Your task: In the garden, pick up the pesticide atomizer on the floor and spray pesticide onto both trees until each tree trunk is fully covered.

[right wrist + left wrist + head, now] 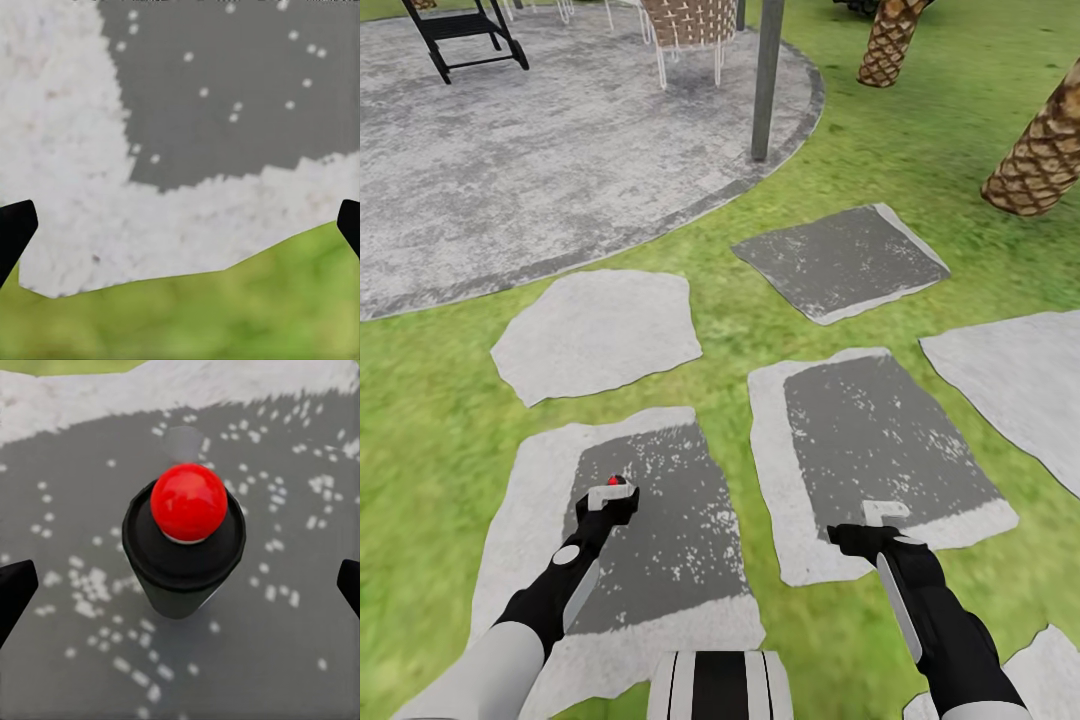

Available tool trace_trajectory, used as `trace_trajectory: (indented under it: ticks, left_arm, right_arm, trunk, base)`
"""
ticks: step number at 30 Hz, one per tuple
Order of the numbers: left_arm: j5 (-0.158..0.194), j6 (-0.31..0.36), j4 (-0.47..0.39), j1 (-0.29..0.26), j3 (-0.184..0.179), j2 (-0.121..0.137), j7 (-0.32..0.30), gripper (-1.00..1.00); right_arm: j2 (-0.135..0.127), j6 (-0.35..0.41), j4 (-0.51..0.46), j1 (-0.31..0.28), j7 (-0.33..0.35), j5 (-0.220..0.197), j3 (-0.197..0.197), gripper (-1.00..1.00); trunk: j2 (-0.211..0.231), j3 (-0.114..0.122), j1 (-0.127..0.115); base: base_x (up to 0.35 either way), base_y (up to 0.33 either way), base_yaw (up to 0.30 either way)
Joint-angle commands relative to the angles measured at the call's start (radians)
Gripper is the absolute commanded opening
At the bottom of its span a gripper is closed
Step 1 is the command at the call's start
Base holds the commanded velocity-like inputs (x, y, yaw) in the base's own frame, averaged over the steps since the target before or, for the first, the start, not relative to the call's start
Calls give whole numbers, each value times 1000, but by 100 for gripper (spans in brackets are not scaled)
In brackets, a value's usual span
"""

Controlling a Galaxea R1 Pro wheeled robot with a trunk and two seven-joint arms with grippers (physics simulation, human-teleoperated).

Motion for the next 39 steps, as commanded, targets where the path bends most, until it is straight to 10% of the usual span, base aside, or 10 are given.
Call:
trace_trajectory:
  ticks: [1, 39]
  left_arm:
    - [0, 0, 0, 0, 0, 0, 0, 100]
    - [0, -13, 0, 0, -2, 0, 0, 100]
  right_arm:
    - [0, 0, 0, 0, 0, 0, 0, 100]
    - [1, 0, 0, 0, 0, 1, 0, 100]
  trunk:
    - [0, 0, 0]
    - [-1, -12, 1]
  base:
    - [0, 0, 0]
    - [30, 0, 0]
